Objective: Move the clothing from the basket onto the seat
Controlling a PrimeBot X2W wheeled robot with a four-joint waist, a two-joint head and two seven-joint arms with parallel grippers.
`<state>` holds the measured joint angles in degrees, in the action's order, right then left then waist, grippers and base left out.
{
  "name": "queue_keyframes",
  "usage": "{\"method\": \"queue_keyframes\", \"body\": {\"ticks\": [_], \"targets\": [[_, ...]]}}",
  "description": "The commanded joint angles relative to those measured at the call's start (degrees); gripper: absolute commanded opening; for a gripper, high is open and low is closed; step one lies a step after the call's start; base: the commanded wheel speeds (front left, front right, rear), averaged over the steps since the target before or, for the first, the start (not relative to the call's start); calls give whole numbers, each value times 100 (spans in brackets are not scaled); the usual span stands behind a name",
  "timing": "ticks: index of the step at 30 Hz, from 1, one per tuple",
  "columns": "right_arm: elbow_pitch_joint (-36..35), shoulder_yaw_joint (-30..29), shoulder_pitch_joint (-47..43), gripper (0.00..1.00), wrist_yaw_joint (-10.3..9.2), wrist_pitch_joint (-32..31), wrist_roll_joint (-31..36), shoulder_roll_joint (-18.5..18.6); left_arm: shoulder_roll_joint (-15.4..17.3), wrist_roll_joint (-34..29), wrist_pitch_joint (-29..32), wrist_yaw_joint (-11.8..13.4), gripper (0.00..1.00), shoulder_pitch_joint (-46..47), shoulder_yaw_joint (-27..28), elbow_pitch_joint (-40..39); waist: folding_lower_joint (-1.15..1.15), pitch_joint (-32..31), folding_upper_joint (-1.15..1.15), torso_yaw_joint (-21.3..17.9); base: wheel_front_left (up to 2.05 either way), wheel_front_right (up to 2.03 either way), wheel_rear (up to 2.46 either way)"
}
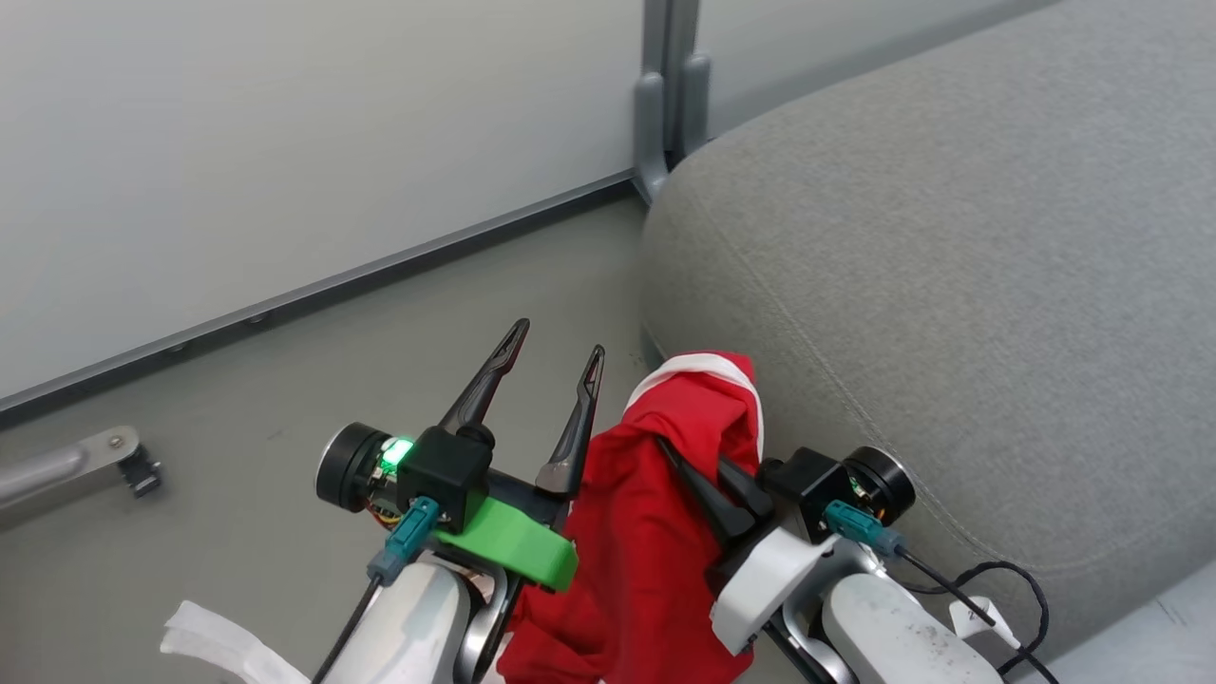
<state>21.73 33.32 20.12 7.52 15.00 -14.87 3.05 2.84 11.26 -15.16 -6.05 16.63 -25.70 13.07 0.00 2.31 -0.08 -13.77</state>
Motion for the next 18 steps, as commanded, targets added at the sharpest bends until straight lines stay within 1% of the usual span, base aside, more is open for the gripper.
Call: {"method": "queue_keyframes", "body": {"ticks": [1, 5, 6, 14, 18], "targets": [[-56, -66, -116, 0, -6, 26, 10, 30, 14, -103, 1, -30, 100, -76, 23, 23, 0, 320, 8, -952, 0, 0, 0], [-175, -240, -196, 0, -6, 25, 1, 54, 19, -190, 2, -70, 100, -127, -13, 70, 0, 447, 8, -1468, 0, 0, 0], [-207, -312, -226, 0, -6, 25, 1, 64, 19, -198, 1, -81, 100, -107, -50, 74, 0, 489, 8, -1527, 0, 0, 0], [-481, -1188, -625, 0, -6, 26, 103, 58, 26, -145, 2, -147, 100, 221, -452, 369, 0, 734, 8, -1676, 0, 0, 0], [-588, -1411, -747, 0, -6, 25, 147, 37, 23, -93, 2, -147, 100, 272, -538, 474, 0, 820, 8, -1691, 0, 0, 0]]}}
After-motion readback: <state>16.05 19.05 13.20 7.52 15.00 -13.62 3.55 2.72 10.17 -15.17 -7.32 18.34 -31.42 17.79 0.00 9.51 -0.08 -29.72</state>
